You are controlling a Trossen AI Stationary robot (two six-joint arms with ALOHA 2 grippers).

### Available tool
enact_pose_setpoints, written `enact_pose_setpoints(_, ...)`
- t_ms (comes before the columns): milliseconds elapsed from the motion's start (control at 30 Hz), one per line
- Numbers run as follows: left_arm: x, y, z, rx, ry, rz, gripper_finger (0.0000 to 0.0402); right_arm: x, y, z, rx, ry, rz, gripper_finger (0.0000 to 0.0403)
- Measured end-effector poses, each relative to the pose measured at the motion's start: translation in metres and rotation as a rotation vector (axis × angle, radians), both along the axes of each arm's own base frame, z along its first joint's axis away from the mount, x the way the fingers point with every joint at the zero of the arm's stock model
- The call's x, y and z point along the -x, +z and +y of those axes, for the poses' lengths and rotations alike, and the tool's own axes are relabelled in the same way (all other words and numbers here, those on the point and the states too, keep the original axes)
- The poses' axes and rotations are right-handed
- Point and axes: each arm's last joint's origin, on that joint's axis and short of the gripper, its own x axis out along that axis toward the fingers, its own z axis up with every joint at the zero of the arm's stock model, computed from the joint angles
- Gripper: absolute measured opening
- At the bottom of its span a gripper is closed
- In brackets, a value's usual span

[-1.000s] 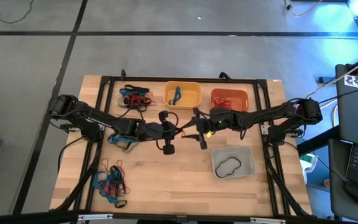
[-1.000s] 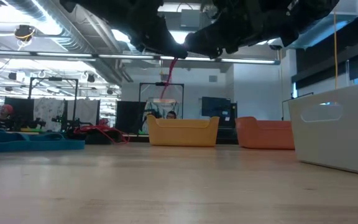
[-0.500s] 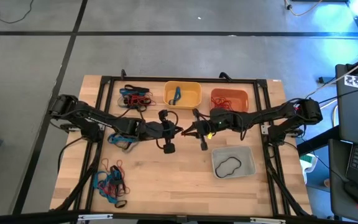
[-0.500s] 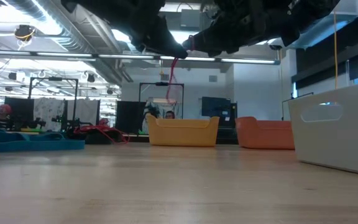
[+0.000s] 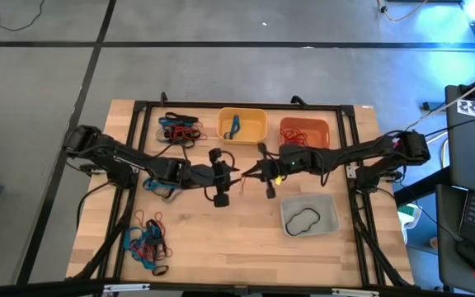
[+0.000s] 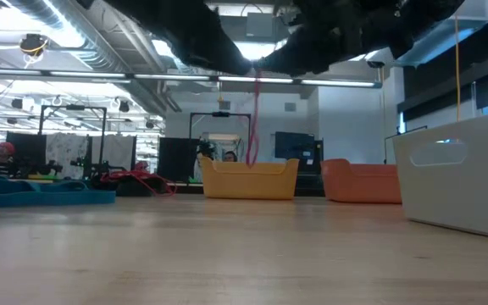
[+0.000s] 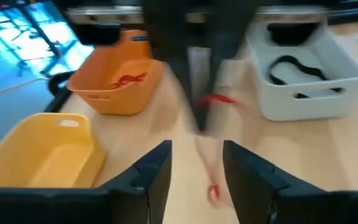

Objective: Sort rubber bands into baskets
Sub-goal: Put the red rubber band into the orange bin

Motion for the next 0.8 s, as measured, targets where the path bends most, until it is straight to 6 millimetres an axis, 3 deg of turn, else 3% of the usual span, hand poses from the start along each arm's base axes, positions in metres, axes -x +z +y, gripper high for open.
enact_pose_setpoints(533, 0.017, -0.023, -0.009, 0.073, 0.032, 0.127, 0.015, 0.07, 0.051, -0.014, 0.22, -0.424, 0.109, 0.0009)
enact_pose_setpoints(800, 0.019, -0.026, -0.008, 0.076, 0.036, 0.131, 0.015, 0.107, 0.065, -0.041, 0.232, -0.618, 0.166, 0.0009)
